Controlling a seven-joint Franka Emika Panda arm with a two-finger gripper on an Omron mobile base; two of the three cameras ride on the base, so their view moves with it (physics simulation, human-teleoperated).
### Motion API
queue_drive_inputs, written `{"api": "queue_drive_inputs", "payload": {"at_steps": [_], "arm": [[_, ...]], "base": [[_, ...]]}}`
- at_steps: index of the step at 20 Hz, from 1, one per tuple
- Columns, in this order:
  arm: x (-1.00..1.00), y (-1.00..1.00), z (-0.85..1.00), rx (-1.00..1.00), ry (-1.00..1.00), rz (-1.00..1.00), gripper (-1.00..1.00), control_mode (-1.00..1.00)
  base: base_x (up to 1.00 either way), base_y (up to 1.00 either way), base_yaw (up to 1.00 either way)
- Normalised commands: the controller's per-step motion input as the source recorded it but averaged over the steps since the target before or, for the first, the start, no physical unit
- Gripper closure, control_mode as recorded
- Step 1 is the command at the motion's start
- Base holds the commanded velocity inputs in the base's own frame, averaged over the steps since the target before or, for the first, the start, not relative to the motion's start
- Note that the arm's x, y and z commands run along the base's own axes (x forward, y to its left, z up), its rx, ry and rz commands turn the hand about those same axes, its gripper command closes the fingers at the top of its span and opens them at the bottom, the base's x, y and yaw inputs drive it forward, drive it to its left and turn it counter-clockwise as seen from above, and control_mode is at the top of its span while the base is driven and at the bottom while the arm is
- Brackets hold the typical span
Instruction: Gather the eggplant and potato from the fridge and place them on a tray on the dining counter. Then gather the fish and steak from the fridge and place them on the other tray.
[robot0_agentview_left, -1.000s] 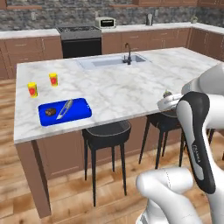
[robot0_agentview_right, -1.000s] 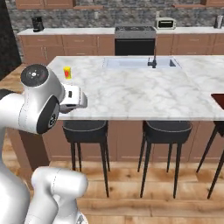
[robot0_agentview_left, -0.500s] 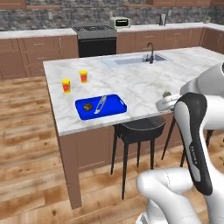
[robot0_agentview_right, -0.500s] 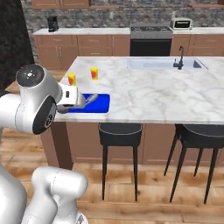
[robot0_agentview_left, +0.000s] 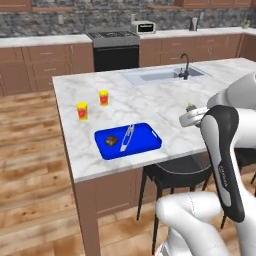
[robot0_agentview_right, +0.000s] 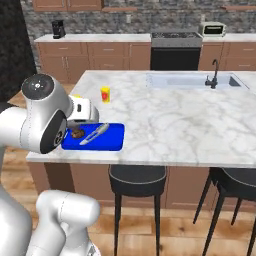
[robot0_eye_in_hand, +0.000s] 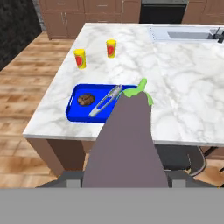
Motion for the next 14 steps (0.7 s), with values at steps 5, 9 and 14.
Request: {"api": "queue_drive_inputs", "payload": {"at_steps": [5, 9, 14], "arm": [[0.00, 0.00, 0.00, 0.00, 0.00, 0.00, 1.00, 1.00], [0.00, 0.00, 0.00, 0.00, 0.00, 0.00, 1.00, 1.00], [0.00, 0.00, 0.00, 0.00, 0.00, 0.00, 1.00, 1.00]], "base": [[0.86, 0.25, 0.01], [0.95, 0.26, 0.00], [0.78, 0.12, 0.00]]}}
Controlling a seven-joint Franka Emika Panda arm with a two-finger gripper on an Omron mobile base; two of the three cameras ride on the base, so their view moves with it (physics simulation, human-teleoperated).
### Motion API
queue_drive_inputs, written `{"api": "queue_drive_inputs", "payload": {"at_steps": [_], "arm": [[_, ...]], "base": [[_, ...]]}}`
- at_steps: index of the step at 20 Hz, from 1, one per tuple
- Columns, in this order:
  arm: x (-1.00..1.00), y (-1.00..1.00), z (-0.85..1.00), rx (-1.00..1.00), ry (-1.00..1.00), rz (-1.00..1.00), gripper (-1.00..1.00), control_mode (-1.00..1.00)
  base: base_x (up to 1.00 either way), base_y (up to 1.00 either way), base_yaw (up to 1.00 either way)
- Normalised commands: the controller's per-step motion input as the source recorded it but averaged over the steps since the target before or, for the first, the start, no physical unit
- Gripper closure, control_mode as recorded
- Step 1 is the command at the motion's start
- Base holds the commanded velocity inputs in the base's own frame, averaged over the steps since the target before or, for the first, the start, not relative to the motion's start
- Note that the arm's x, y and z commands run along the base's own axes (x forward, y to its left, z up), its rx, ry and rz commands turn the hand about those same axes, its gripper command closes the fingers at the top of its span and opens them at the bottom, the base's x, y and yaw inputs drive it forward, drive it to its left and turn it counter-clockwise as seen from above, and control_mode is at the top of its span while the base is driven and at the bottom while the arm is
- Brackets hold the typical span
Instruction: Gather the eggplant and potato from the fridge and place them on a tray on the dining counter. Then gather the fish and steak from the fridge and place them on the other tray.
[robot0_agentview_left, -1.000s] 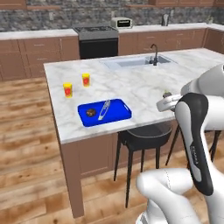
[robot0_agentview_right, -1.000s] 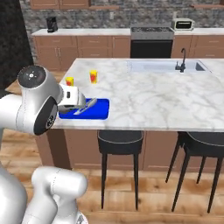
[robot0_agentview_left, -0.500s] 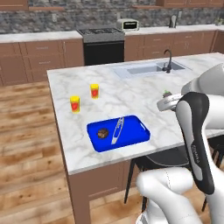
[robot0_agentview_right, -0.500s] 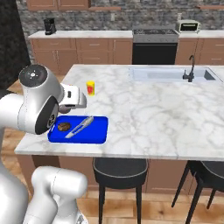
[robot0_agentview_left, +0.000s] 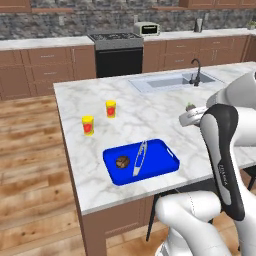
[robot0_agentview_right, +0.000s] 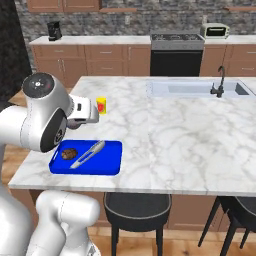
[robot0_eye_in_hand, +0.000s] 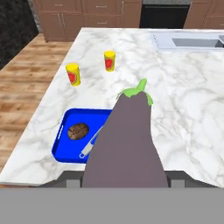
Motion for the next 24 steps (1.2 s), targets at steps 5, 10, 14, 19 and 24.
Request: {"api": "queue_drive_inputs", "payload": {"at_steps": [5, 10, 14, 19, 24], "arm": [[0.00, 0.00, 0.00, 0.00, 0.00, 0.00, 1.00, 1.00], [0.05, 0.00, -0.09, 0.00, 0.00, 0.00, 1.00, -1.00], [0.33, 0.00, -0.62, -0.05, 0.12, 0.00, 1.00, -1.00], [0.44, 0.00, -0.59, -0.05, 0.14, 0.00, 1.00, -1.00], [0.26, 0.00, -0.45, -0.02, 0.04, -0.02, 1.00, -1.00]], "base": [[0.29, 0.00, 0.00], [0.07, 0.00, 0.00], [0.00, 0.00, 0.00], [0.00, 0.00, 0.00], [0.00, 0.00, 0.00]]}}
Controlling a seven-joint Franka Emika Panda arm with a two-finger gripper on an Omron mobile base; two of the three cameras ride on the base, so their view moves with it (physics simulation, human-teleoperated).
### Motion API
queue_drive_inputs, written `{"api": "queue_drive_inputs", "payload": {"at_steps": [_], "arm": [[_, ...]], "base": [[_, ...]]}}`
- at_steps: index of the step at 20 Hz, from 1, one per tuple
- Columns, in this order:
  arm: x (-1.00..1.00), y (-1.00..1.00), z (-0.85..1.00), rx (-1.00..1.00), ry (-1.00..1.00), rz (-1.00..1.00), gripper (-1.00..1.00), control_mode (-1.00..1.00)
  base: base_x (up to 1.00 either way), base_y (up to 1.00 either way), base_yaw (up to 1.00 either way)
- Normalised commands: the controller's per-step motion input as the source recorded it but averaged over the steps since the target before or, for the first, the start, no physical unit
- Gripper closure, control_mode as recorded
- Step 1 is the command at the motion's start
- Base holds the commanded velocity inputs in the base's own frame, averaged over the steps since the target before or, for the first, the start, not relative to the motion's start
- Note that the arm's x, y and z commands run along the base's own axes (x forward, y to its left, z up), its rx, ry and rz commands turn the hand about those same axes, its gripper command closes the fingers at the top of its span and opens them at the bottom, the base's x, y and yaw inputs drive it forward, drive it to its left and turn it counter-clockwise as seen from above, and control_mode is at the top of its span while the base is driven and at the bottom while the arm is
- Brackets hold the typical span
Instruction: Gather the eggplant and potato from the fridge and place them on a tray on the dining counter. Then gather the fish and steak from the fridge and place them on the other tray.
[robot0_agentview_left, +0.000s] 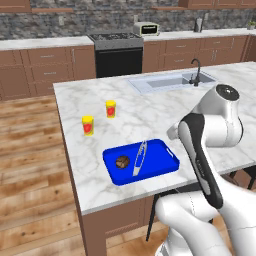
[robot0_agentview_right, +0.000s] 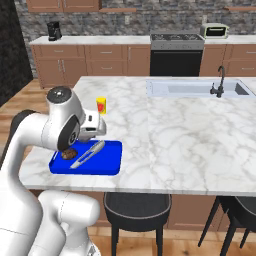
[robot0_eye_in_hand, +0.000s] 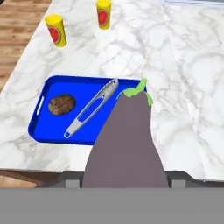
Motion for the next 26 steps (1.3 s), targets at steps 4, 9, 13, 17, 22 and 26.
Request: {"api": "queue_drive_inputs", "payload": {"at_steps": [4, 9, 13, 17, 22, 26], "arm": [[0.06, 0.10, -0.36, 0.01, 0.01, -0.15, 1.00, -1.00], [0.00, 0.11, -0.31, 0.10, 0.07, -0.14, 1.00, -1.00], [0.19, 0.00, -0.22, 0.13, 0.16, -0.06, 1.00, -1.00], [0.30, 0.02, -0.29, 0.02, 0.14, -0.07, 1.00, -1.00], [0.34, 0.04, -0.34, 0.00, 0.02, -0.06, 1.00, -1.00], [0.32, 0.00, -0.41, -0.01, 0.00, -0.04, 1.00, -1.00]], "base": [[0.00, 0.00, 0.00], [0.00, 0.00, 0.00], [0.00, 0.00, 0.00], [0.00, 0.00, 0.00], [0.00, 0.00, 0.00], [0.00, 0.00, 0.00]]}}
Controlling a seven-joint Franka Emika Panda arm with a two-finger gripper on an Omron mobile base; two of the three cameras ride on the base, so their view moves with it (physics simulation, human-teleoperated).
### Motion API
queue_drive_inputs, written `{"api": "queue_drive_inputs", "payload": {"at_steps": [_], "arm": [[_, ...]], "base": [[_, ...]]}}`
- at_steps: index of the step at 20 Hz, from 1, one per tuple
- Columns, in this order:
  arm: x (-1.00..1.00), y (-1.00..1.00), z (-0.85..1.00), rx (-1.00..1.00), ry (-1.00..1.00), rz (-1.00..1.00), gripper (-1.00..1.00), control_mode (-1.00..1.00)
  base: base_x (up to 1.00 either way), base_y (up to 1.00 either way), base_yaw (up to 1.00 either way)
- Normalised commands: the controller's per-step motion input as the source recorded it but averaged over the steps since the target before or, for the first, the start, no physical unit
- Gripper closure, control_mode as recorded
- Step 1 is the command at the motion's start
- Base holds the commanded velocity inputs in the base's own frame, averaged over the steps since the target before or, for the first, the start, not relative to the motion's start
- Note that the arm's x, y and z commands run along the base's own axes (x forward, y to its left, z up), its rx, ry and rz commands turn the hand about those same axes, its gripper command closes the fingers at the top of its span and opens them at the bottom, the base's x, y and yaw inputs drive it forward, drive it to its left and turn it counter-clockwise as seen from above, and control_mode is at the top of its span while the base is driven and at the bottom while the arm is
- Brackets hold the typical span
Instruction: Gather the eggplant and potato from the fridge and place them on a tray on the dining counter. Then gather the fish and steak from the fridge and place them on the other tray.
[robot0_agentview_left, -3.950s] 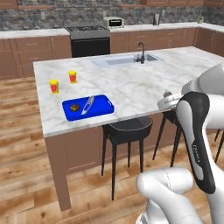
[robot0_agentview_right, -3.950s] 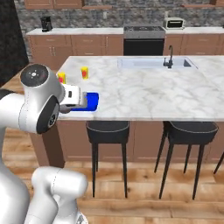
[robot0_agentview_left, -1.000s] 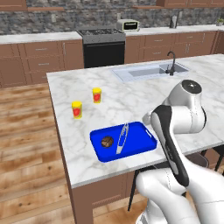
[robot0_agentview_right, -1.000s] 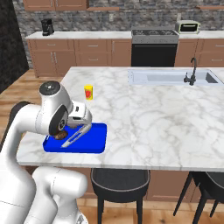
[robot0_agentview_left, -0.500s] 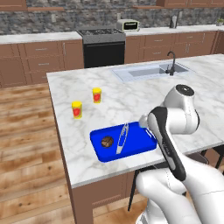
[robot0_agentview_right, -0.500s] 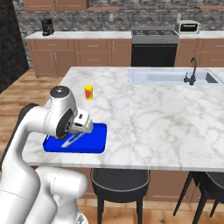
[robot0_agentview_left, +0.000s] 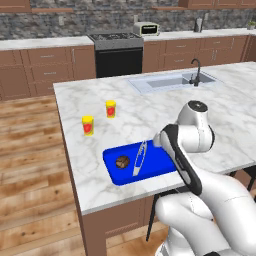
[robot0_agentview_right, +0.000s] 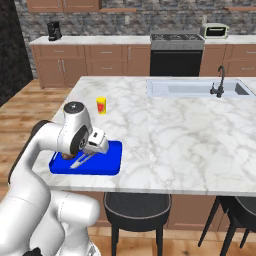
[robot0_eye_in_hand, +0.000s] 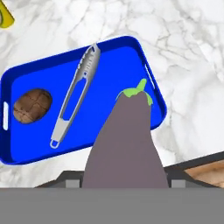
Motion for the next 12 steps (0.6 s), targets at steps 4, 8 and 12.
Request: {"api": "queue_drive_inputs", "payload": {"at_steps": [4, 8, 12], "arm": [[0.34, 0.00, -0.39, -0.01, 0.00, -0.02, 1.00, -1.00], [0.39, 0.08, -0.40, 0.00, 0.03, 0.00, 1.00, -1.00], [0.35, 0.12, -0.39, 0.00, 0.04, 0.00, 1.00, -1.00]], "base": [[0.00, 0.00, 0.00], [0.00, 0.00, 0.00], [0.00, 0.00, 0.00]]}}
